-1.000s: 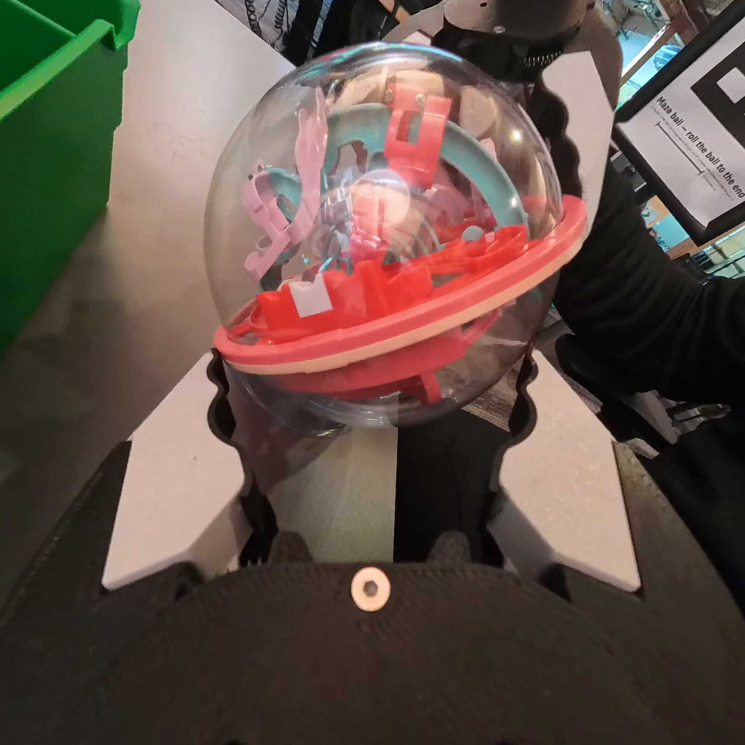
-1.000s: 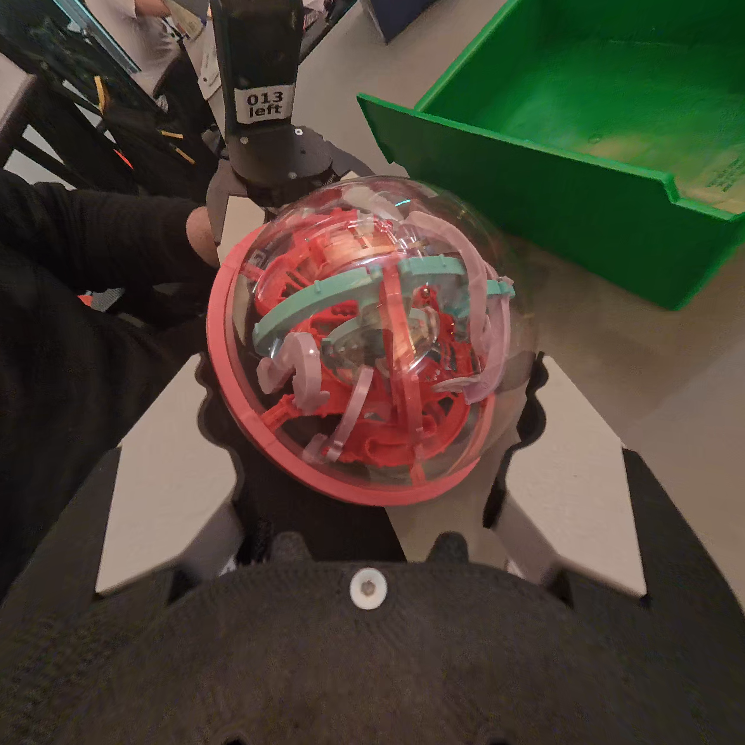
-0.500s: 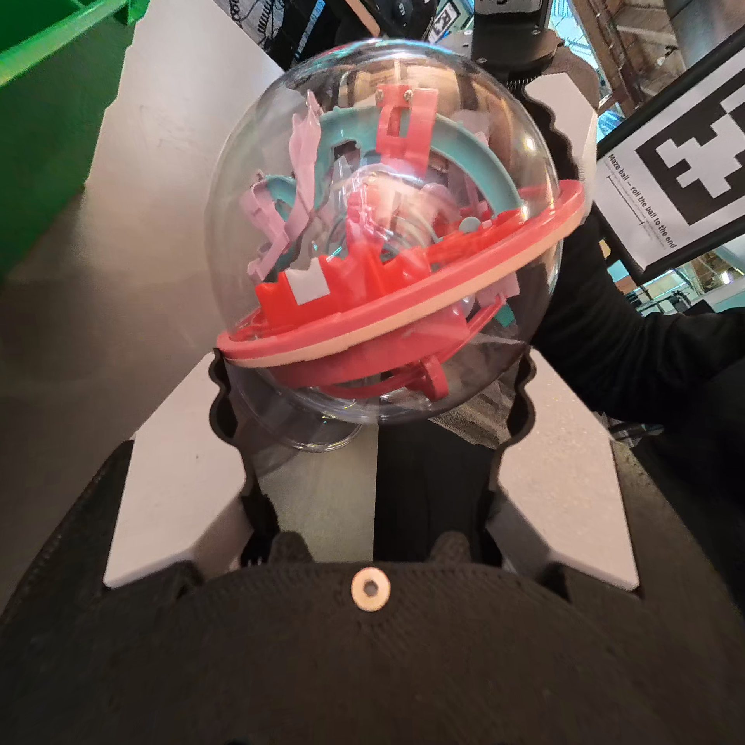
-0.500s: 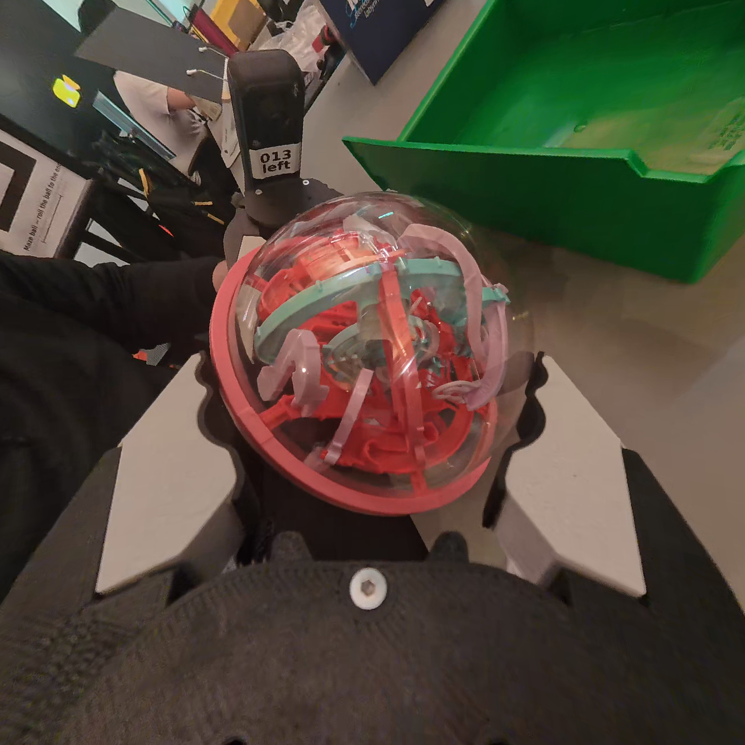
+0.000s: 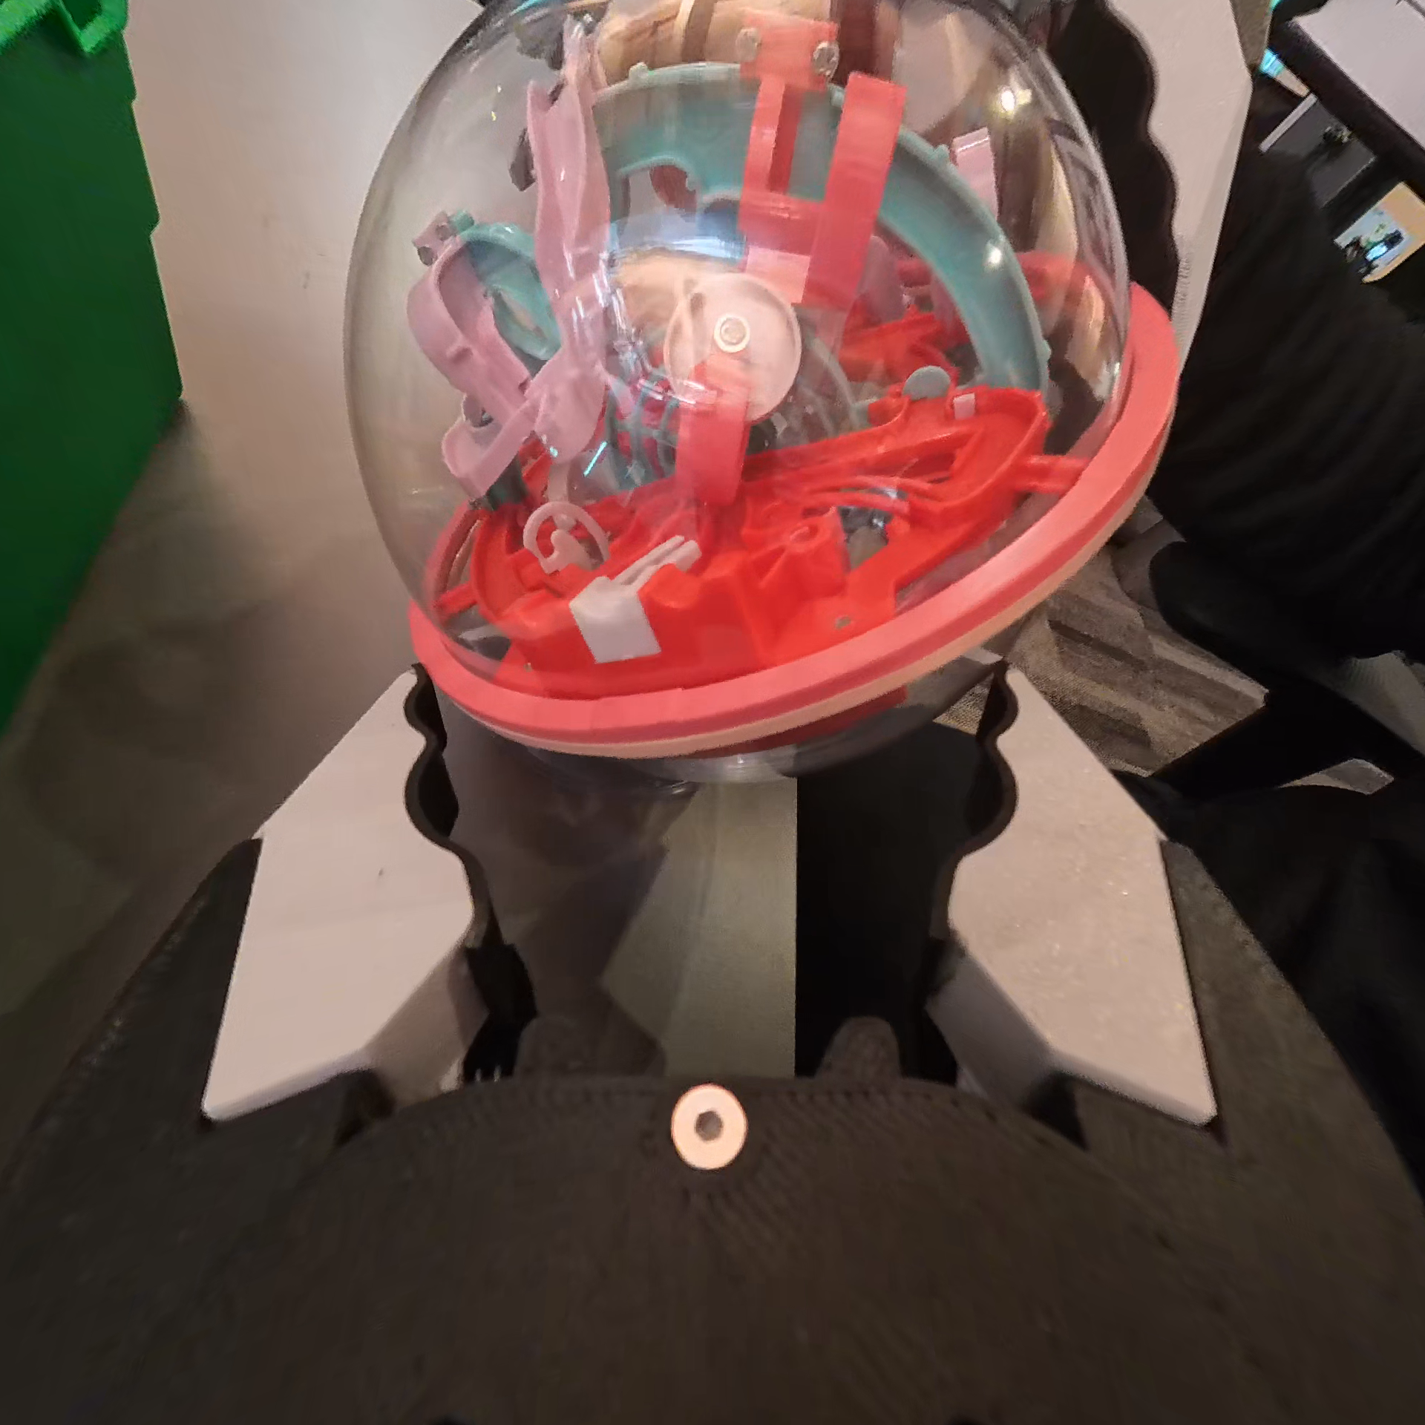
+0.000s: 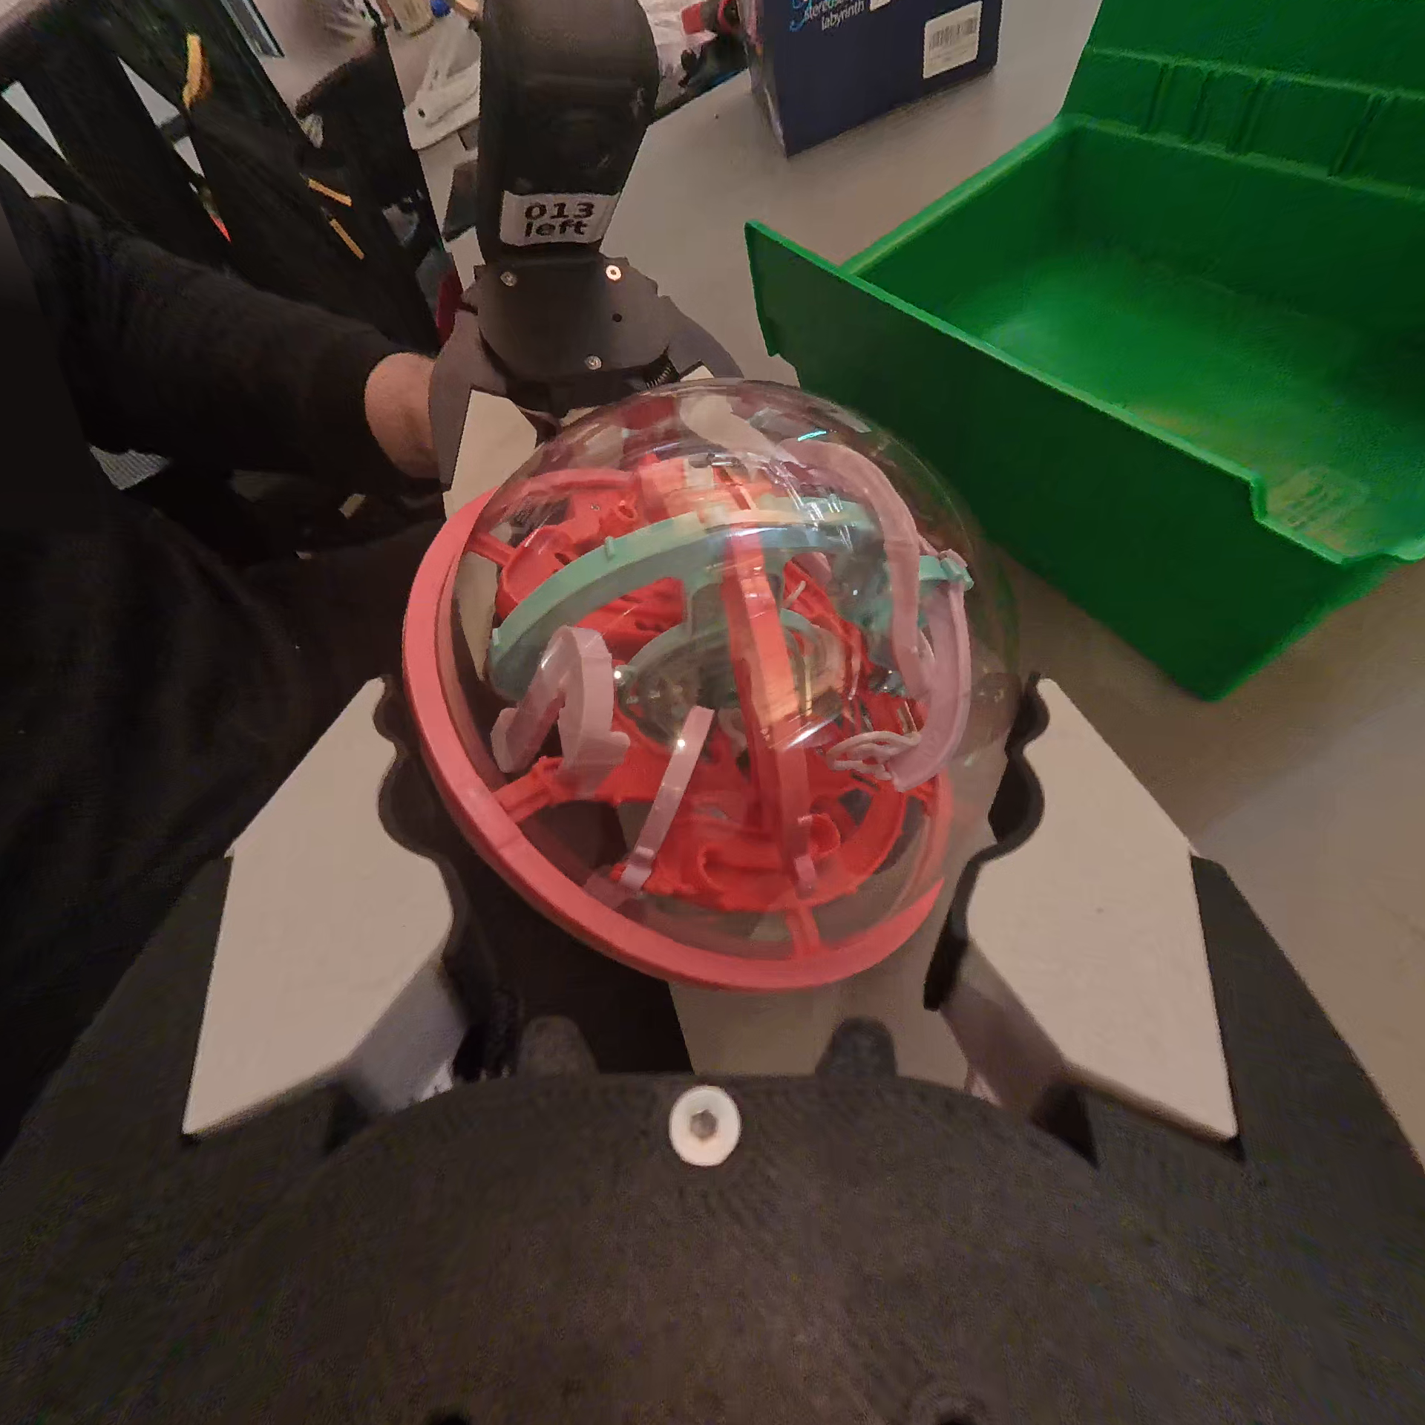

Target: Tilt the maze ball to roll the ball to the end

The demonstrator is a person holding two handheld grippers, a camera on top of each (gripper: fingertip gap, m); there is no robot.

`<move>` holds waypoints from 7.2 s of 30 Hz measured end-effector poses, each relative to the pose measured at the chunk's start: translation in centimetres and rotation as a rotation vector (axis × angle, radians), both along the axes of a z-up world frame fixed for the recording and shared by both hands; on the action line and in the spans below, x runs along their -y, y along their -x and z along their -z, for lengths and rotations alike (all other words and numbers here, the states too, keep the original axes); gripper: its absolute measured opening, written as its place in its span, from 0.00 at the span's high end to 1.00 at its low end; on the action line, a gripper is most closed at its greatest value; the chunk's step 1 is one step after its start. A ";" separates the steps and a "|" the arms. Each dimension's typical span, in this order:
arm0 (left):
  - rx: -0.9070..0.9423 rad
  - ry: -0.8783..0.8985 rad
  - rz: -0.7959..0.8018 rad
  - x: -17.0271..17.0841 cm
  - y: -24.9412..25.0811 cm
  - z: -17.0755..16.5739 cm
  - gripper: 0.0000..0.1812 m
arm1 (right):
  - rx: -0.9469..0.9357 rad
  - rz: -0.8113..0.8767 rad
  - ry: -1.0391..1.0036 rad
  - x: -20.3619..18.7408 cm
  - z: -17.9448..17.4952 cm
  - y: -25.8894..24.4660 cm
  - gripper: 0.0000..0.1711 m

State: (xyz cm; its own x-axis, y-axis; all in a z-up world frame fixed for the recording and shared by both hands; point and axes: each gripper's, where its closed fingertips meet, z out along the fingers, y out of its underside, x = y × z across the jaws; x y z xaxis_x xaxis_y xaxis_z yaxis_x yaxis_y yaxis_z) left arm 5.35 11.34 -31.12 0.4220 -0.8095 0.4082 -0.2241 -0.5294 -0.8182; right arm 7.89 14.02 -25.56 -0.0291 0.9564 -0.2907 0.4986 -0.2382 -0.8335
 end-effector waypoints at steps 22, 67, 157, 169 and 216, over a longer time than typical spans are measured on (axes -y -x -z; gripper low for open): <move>0.086 0.120 0.045 0.8 -1.0 0.3 0.27 | -0.081 0.125 0.196 -1.7 -2.3 3.2 0.15; 0.264 0.292 0.073 -1.3 1.7 -2.7 0.48 | -0.042 0.168 0.286 -2.7 -0.8 -5.0 0.49; 0.264 -0.280 -0.162 -3.0 2.0 -16.9 0.43 | -0.481 0.207 0.162 -2.7 -12.4 -2.9 0.36; 0.332 -0.351 -0.057 -1.2 0.8 -18.4 0.57 | -0.343 0.128 -0.160 -0.1 -11.3 0.2 0.53; 0.359 -0.085 -0.206 -0.5 1.7 -8.3 0.20 | -0.261 0.102 -0.427 1.1 -5.3 2.1 0.14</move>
State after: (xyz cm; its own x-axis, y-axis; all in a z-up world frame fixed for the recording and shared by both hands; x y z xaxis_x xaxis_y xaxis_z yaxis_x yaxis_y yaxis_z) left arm 3.64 11.86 -22.83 0.4218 -0.7599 0.4946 0.1869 -0.4609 -0.8676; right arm 5.77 12.92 -20.23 0.0511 0.9900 0.1313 0.2529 0.1143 -0.9607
